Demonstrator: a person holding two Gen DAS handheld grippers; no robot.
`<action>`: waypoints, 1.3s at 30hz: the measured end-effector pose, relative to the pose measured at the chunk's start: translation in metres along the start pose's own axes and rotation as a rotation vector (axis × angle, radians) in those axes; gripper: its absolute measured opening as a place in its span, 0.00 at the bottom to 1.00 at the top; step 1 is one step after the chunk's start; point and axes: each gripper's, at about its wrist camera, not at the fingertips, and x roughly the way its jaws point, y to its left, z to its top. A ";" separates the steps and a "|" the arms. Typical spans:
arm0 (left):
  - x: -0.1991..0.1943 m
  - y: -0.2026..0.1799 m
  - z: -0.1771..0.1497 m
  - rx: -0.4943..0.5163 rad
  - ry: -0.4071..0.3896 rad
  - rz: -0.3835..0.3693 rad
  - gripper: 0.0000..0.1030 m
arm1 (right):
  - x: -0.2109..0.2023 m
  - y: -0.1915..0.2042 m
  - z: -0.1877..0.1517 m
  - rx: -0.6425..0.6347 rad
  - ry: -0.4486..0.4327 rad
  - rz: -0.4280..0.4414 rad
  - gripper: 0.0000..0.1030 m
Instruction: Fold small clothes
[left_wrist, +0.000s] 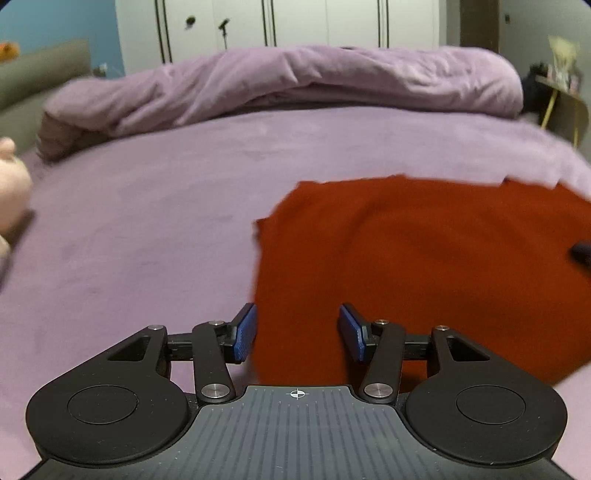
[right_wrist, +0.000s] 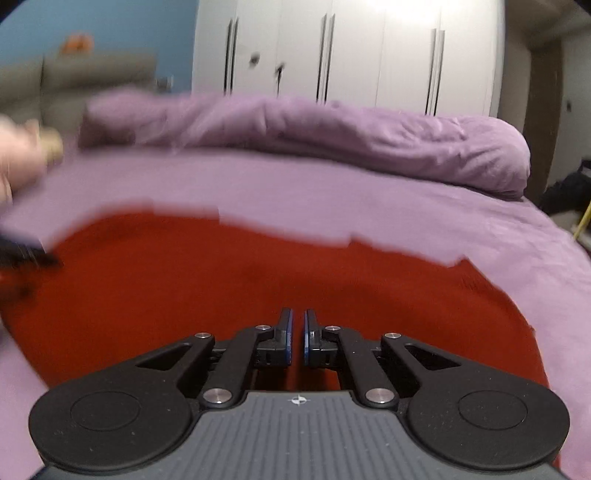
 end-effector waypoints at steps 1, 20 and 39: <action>-0.003 0.004 -0.003 0.010 -0.003 0.018 0.54 | -0.002 -0.004 -0.006 -0.005 -0.006 -0.032 0.03; -0.044 0.051 -0.037 -0.471 0.166 -0.304 0.50 | -0.061 0.042 0.026 0.245 0.015 -0.033 0.03; 0.034 0.070 -0.028 -0.812 0.158 -0.389 0.20 | -0.018 0.148 0.038 0.220 0.056 0.114 0.01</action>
